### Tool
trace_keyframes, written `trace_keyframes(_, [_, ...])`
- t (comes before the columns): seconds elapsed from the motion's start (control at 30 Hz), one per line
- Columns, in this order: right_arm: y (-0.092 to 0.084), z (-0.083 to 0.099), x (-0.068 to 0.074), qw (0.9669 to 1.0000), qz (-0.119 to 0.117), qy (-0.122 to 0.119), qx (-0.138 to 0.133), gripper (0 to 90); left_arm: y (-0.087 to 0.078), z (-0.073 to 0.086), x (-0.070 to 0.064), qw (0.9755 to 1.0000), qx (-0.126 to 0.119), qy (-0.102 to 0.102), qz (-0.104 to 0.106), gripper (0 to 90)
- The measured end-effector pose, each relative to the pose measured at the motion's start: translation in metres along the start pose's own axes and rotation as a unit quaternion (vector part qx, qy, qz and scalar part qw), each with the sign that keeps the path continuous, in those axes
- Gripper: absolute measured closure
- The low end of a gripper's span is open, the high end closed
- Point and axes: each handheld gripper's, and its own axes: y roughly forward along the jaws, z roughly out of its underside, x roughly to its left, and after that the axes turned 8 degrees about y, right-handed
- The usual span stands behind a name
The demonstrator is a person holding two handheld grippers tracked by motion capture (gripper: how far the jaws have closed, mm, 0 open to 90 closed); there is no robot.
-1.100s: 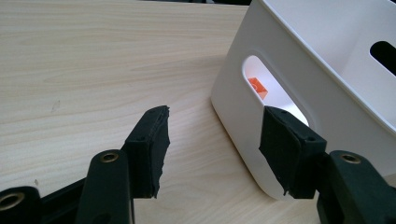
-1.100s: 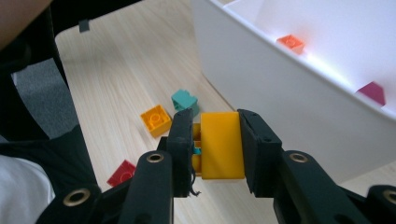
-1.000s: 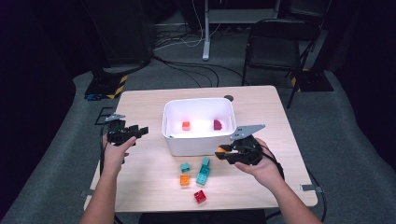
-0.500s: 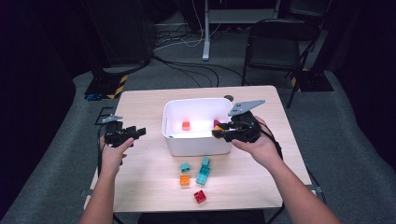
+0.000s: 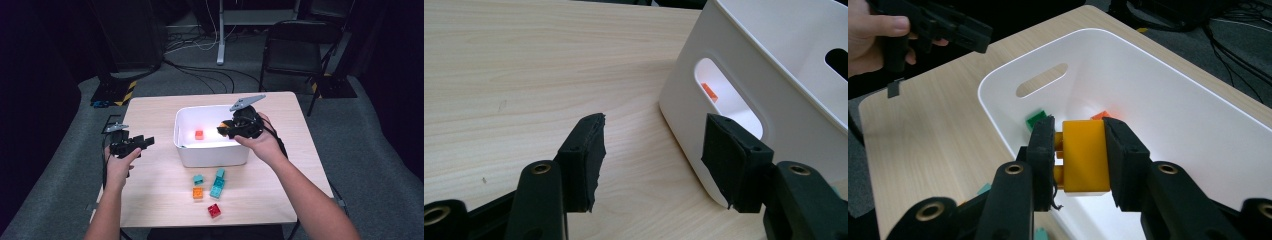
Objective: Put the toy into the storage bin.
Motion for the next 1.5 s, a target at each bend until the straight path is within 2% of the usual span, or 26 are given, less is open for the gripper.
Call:
trace_keyframes(0.2, [0.019, -0.006, -0.011, 0.9999, 0.013, 0.009, -0.001, 67.2, 0.000, 0.000, 0.000, 1.0000, 0.001, 0.000, 0.000, 41.6])
trace_keyframes(0.5, [0.046, -0.014, -0.027, 0.9992, 0.032, 0.016, 0.016, 67.2, 0.000, 0.000, 0.001, 1.0000, 0.001, 0.001, -0.001, 41.6])
trace_keyframes(0.9, [0.073, -0.035, -0.036, 0.9985, 0.042, 0.032, 0.015, 67.2, 0.000, 0.000, 0.001, 1.0000, -0.001, 0.001, 0.000, 41.6])
trace_keyframes(1.03, [0.085, -0.036, -0.038, 0.9975, 0.048, 0.044, 0.026, 67.2, 0.000, 0.000, 0.001, 1.0000, 0.001, 0.001, 0.001, 41.7])
trace_keyframes(1.1, [0.089, -0.035, -0.038, 0.9974, 0.050, 0.042, 0.031, 67.2, 0.000, 0.000, 0.001, 1.0000, 0.001, 0.002, 0.001, 41.8])
trace_keyframes(1.17, [0.092, -0.035, -0.037, 0.9967, 0.051, 0.051, 0.036, 67.2, 0.000, 0.000, 0.001, 1.0000, 0.000, 0.002, 0.002, 42.0])
trace_keyframes(1.2, [0.094, -0.034, -0.038, 0.9970, 0.052, 0.045, 0.036, 67.1, 0.000, 0.000, 0.001, 1.0000, 0.001, 0.002, 0.002, 42.1])
trace_keyframes(1.47, [0.094, -0.034, -0.036, 0.9971, 0.051, 0.043, 0.036, 66.6, 0.000, 0.000, 0.000, 1.0000, 0.002, 0.003, 0.001, 42.2])
trace_keyframes(1.5, [0.092, -0.034, -0.035, 0.9974, 0.050, 0.038, 0.034, 63.8, 0.000, 0.001, 0.000, 1.0000, 0.002, 0.003, 0.001, 42.1])
